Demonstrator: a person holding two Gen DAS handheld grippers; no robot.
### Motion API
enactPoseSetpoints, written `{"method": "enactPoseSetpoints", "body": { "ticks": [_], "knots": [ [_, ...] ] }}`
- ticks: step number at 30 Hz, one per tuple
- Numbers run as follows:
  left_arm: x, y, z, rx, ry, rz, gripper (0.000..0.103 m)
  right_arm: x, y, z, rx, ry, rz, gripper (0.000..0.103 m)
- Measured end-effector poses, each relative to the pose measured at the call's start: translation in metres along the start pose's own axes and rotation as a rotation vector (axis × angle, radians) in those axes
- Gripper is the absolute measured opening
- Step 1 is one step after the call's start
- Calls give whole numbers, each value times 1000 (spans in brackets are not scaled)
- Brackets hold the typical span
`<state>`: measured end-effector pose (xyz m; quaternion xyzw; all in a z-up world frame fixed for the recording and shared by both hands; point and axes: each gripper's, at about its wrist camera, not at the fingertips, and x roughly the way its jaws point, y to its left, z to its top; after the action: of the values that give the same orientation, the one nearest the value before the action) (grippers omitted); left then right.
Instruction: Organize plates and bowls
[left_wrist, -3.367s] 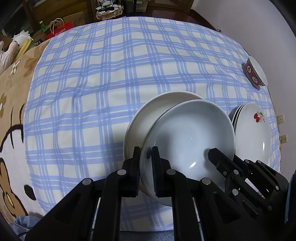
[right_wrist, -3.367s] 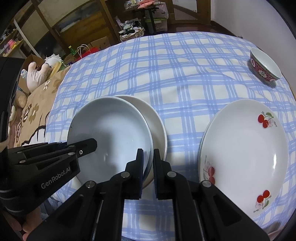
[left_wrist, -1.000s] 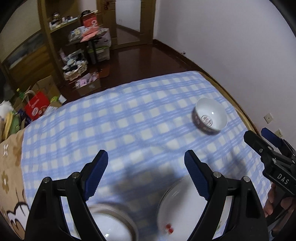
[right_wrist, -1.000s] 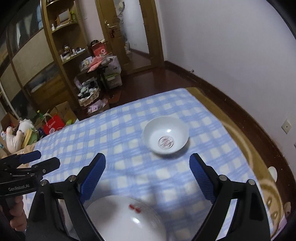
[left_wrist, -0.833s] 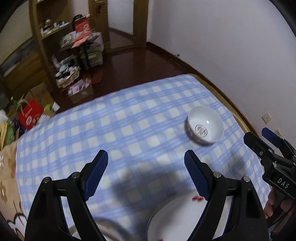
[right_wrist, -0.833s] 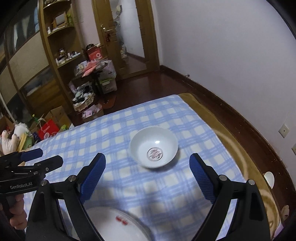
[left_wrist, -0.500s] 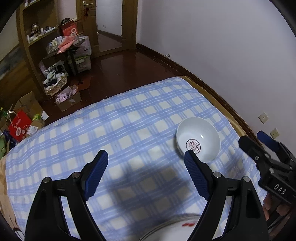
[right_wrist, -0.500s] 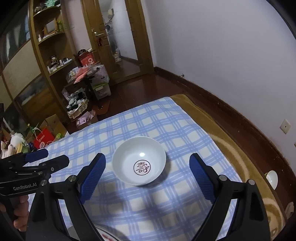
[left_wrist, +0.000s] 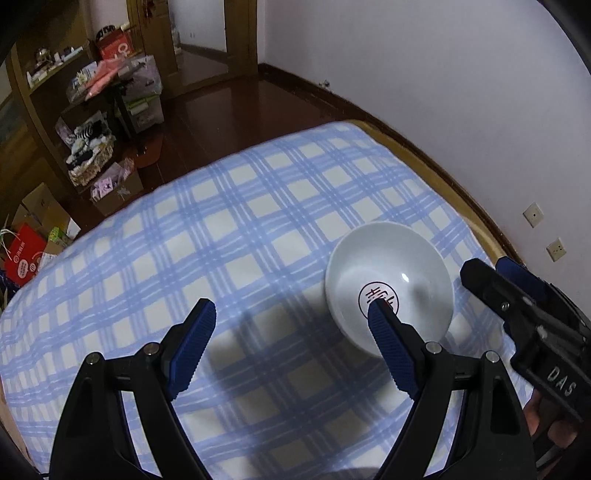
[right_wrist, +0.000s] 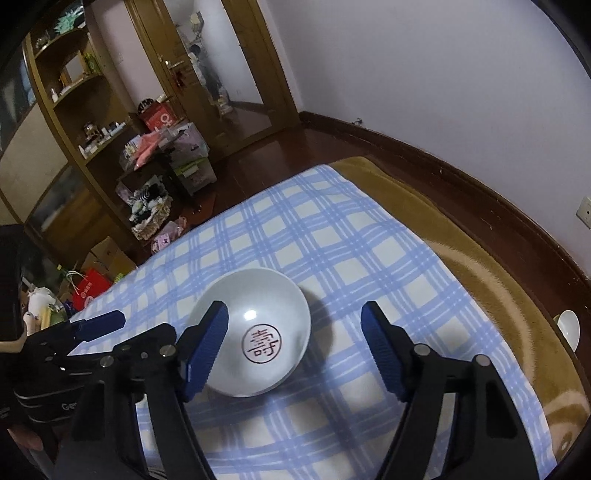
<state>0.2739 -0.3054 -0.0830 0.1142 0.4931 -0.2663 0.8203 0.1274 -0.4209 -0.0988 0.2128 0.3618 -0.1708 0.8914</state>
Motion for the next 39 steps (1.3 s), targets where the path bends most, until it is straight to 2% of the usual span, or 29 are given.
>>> {"method": "enactPoseSetpoints", "body": {
  "ticks": [2, 6, 7, 8, 9, 10, 11, 13, 17, 20, 28, 39],
  "knots": [
    [9, -2, 0, -8, 24, -2, 83, 9, 0, -3, -6, 24, -9, 71],
    [24, -3, 0, -3, 63, 19, 83, 24, -1, -8, -8, 60, -29, 65],
    [28, -3, 0, -4, 73, 22, 82, 28, -2, -9, -2, 72, -28, 58],
    [30, -3, 0, -3, 80, 24, 76, 32, -3, -11, 2, 83, -28, 51],
    [33, -3, 0, -1, 88, 25, 71, 34, -3, -11, 4, 90, -28, 48],
    [36, -3, -1, -1, 100, 17, 60, 37, -4, -12, 7, 99, -27, 44],
    [39, -2, -1, -7, 113, -1, 45, 38, -5, -13, 14, 101, -25, 43],
    [44, -3, -1, -28, 130, -17, 34, 40, -9, -15, 45, 97, 4, 42],
    [44, -7, 0, -31, 116, -39, 20, 44, -12, -18, 79, 108, 53, 21],
    [46, -11, 0, -24, 121, -62, 10, 45, -9, -19, 78, 111, 66, 14],
    [34, -8, 1, -49, 168, -86, 9, 42, 0, -18, 64, 109, 20, 9],
    [-24, 11, -6, -71, 130, -89, 7, 10, 26, -21, 25, 111, 59, 9]
  ]
}}
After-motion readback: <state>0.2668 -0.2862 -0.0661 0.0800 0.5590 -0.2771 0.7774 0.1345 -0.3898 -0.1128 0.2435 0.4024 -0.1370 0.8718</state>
